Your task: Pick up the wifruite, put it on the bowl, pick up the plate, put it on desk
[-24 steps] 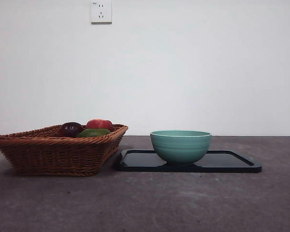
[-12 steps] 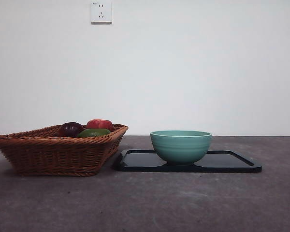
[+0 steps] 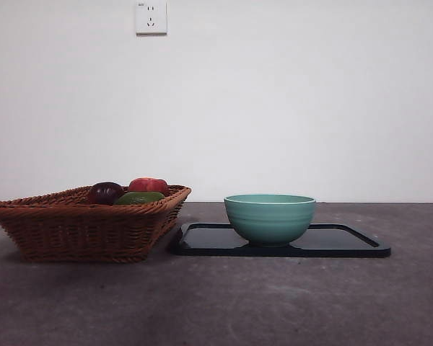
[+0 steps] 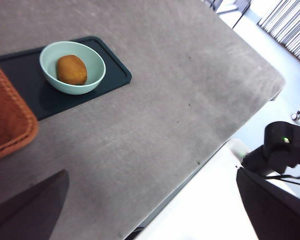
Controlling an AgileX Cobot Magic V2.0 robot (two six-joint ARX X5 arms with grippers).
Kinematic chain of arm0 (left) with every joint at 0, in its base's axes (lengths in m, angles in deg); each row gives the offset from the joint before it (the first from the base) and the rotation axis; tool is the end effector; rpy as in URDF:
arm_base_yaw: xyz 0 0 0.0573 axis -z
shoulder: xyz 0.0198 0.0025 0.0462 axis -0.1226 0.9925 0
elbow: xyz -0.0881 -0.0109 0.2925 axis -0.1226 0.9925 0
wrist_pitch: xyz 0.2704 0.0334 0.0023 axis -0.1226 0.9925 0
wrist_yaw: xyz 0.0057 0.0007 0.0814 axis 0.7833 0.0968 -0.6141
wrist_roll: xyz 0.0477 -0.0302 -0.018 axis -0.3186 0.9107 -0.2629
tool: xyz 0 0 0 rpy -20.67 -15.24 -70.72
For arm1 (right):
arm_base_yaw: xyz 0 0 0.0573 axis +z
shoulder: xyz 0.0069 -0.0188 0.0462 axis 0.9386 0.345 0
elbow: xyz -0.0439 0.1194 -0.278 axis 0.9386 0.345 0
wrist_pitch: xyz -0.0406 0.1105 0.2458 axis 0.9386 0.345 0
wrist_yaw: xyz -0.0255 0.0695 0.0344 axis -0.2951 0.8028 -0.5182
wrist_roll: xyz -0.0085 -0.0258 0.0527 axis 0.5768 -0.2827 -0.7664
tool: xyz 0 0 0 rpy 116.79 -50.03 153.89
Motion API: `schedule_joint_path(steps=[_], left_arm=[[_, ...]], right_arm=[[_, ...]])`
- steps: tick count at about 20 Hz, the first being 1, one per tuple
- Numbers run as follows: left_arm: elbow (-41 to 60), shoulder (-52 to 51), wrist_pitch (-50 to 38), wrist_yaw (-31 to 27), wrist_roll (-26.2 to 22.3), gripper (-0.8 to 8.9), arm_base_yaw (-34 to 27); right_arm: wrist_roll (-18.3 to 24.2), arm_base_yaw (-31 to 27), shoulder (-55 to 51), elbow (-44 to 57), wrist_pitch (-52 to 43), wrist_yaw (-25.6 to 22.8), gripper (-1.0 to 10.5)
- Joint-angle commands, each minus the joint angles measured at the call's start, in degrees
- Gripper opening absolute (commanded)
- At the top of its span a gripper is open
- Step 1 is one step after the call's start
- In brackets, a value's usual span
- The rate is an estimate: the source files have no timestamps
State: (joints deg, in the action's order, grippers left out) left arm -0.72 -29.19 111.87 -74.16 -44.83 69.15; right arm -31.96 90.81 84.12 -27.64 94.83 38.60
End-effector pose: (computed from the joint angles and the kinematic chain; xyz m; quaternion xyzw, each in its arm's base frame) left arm 0.0613 -0.1107 0.4008 -0.0558 0.3181 -0.4105 0.8528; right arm -0.0392 -0.0064 0.3828 0.0204 0.2706 0.2647 0.9253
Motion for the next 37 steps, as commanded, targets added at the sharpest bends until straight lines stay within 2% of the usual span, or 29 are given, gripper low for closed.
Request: schedule_joint_path(steps=[1,9,15,20,25,29,31,37], left_arm=[[-2.38,6.91,-3.61,2.58,0.39,5.94,0.42],[-19.85,34.67,-0.17,3.69,0.63,5.93,-3.65],[-35.95,52.11,9.75,5.16,-6.03,5.93,-8.7],[-51.1,65.64,16.83,5.14,-9.57,5.93,-12.9],[-64.24,77.92,18.12,5.09,-15.61,5.93,-15.69],[-68.96,85.15,15.63,2.93,-21.42,5.93,-16.74],[-69.02,87.27,14.1,1.16,-22.45,5.93,-17.11],[-69.02,91.54,10.71,0.96,-22.43,5.93,-18.6]], right_arm=[[-0.55,0.26,0.07,-0.48,1.16,0.31,5.5],[-0.17,0.26,0.07,-0.48,0.63,2.89,5.5],[0.15,0.26,0.07,-0.48,-2.05,2.89,5.5],[0.52,0.26,0.07,-0.48,-3.41,2.91,5.5],[0.76,0.26,0.07,-0.48,-3.63,2.75,5.5],[0.74,0.26,0.07,-0.48,-3.63,2.78,5.5],[0.76,0.26,0.07,-0.48,-3.65,2.78,5.5],[0.79,0.26,0.07,-0.48,-3.58,2.8,5.5]])
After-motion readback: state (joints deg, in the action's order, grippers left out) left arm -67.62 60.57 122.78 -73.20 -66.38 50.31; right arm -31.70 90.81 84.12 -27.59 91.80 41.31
